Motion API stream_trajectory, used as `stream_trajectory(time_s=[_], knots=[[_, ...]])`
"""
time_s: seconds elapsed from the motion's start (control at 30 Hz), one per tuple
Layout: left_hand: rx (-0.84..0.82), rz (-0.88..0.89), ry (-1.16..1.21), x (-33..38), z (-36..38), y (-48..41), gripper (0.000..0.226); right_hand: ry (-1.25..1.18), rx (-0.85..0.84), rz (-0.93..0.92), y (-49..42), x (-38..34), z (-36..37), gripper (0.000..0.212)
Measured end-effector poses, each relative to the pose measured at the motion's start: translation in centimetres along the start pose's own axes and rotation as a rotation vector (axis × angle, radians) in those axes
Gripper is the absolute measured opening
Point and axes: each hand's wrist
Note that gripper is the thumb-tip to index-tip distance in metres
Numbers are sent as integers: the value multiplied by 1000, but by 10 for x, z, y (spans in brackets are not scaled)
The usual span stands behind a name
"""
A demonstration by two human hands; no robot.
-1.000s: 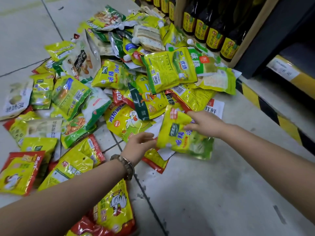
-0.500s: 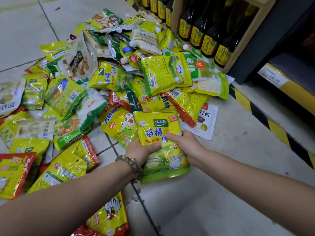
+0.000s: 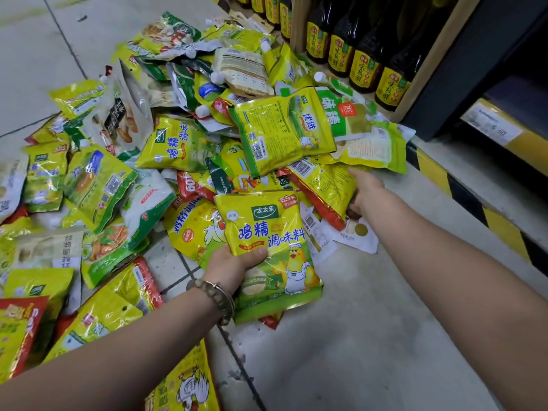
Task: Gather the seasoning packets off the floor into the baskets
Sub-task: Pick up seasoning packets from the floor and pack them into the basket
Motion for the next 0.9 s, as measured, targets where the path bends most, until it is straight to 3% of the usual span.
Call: stream_trajectory(time_s=[0.07, 0.2, 0.47, 0.57, 0.7, 0.9], knots=[[5, 6, 4, 2, 0, -1, 13, 22, -57, -33, -18, -1, -2, 37], [1, 36, -31, 4, 1, -2, 15, -15, -51, 31, 47, -22, 4, 19], [-40, 58, -114, 4, 5, -4, 21, -111, -157, 14, 79, -13, -27, 11], [-69, 60, -82, 9, 9, -2, 22, -92, -79, -54, 94, -2, -61, 41], [-106, 158, -13, 17, 16, 3, 18, 10, -27, -161, 140, 8, -119, 47], [-220, 167, 12, 30, 38, 28, 19, -52, -28, -401, 225, -14, -179, 58]])
Point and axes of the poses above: each hand's wrist, its own y-axis away from the middle knuckle, its own z-axis out of the palm, x = y × z, and after that the axes turned 2 degrees about -z, right-handed
